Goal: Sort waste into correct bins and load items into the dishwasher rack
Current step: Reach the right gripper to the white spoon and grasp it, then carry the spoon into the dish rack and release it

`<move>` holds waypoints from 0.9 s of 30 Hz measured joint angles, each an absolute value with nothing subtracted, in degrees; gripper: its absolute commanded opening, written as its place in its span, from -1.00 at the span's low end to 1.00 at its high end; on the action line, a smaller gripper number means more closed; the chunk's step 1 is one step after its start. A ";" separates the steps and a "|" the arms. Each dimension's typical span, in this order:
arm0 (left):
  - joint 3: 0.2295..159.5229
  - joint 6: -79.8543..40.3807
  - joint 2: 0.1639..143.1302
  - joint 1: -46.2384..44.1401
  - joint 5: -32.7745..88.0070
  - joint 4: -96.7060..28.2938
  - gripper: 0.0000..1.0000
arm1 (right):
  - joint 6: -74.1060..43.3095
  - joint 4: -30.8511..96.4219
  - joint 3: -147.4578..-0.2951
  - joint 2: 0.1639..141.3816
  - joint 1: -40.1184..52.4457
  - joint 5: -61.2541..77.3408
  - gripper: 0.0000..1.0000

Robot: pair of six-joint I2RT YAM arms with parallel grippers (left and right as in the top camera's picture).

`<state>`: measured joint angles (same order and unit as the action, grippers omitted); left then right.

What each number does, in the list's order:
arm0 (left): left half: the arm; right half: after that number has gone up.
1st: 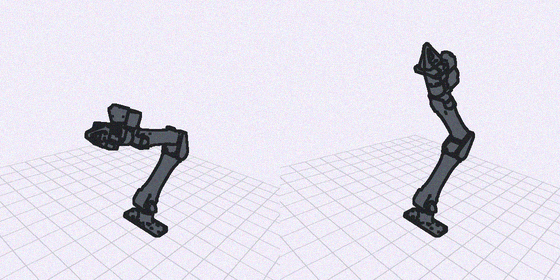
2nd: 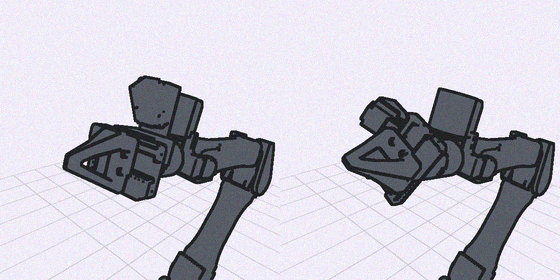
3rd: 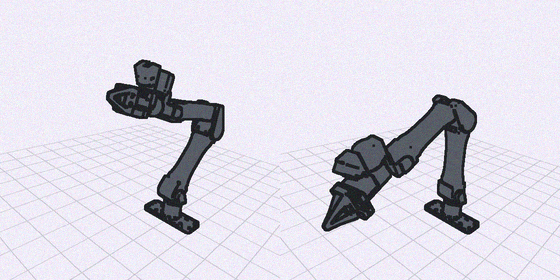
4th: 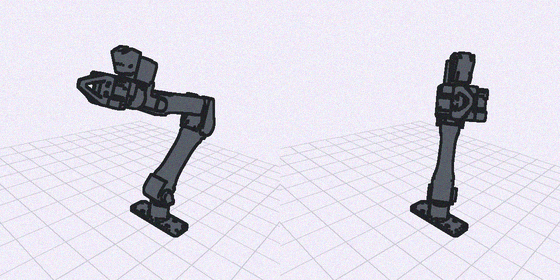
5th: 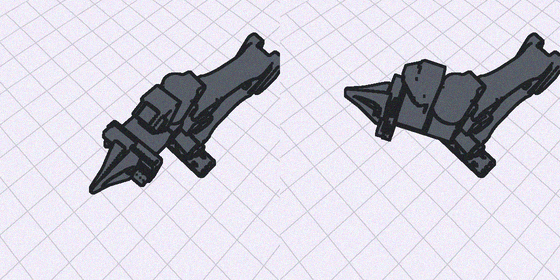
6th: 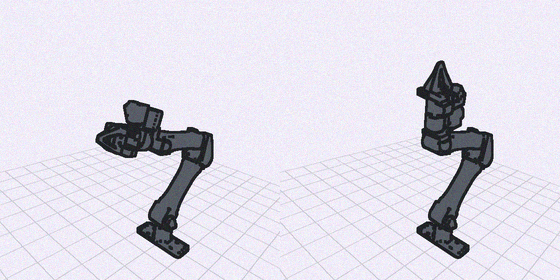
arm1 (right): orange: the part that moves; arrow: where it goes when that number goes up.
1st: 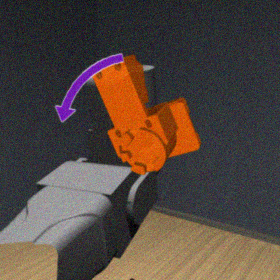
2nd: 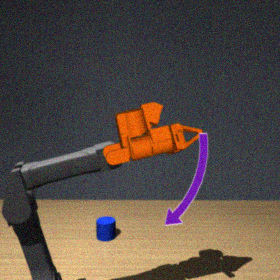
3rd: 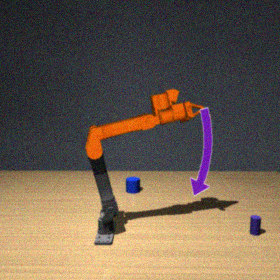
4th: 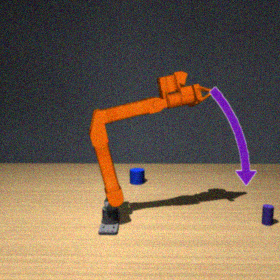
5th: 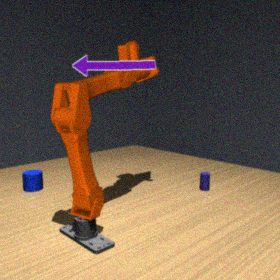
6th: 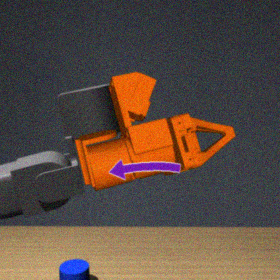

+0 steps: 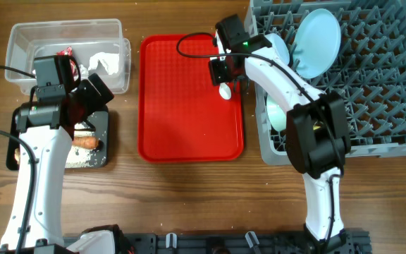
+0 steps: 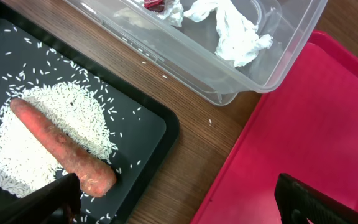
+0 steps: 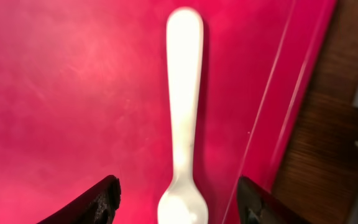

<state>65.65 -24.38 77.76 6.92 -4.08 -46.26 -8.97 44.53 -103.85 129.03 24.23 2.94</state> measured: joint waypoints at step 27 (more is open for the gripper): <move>65.65 -24.38 77.76 6.92 -4.08 -46.26 1.00 | -10.44 45.87 -104.40 132.97 24.23 6.44 -0.91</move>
<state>65.65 -24.38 77.76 6.92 -4.08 -46.26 -10.44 45.87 -104.40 132.97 24.23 6.44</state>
